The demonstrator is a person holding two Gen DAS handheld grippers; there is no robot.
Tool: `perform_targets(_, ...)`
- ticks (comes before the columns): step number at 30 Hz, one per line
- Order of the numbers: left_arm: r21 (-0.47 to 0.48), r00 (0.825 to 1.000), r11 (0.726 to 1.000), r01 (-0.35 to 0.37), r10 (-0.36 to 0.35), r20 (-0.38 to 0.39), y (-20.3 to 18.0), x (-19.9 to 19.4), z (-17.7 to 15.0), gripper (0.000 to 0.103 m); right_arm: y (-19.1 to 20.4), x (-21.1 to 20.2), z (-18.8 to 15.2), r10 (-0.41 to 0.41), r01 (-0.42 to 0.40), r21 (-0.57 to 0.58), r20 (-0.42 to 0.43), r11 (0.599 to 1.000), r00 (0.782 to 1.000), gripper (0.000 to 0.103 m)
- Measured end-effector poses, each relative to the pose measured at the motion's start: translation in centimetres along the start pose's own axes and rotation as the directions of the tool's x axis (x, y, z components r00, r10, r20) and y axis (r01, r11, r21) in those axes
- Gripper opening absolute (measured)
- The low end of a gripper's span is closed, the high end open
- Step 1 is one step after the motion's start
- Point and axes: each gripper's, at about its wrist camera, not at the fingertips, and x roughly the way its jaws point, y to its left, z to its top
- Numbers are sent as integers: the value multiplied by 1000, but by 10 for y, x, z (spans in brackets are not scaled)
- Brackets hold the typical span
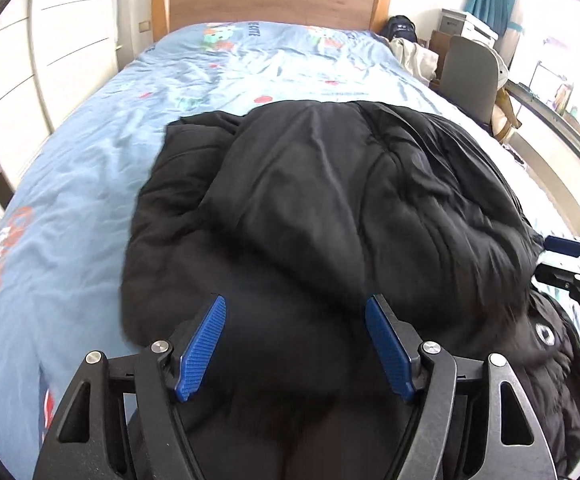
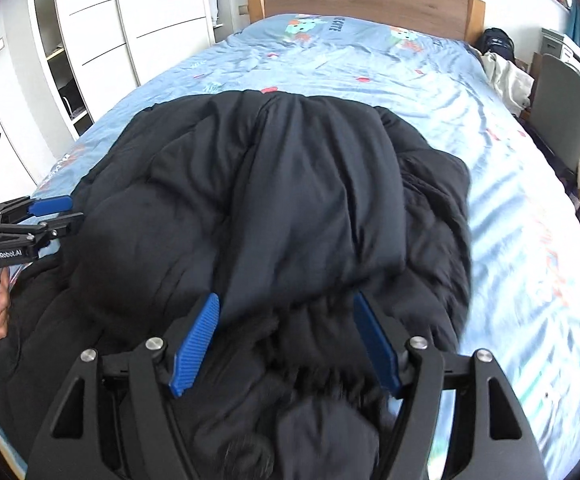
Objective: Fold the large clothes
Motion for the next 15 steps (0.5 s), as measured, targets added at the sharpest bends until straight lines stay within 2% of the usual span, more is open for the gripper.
perform_targets(5, -11, 999, 999, -34, 34, 38, 2, -45, -29, 72, -2, -45, -41, -10, 9, 33, 27, 999, 1000, 69)
perform_targets(7, -15, 997, 998, -67, 68, 46, 2, -60, -39, 76, -6, -65, -61, -18, 16, 62, 37, 998, 999, 69)
perform_targets(15, -34, 979, 983, -181, 183, 92, -5, -109, -77, 78, -14, -125, -136, -53, 43, 155, 55, 987, 997, 69)
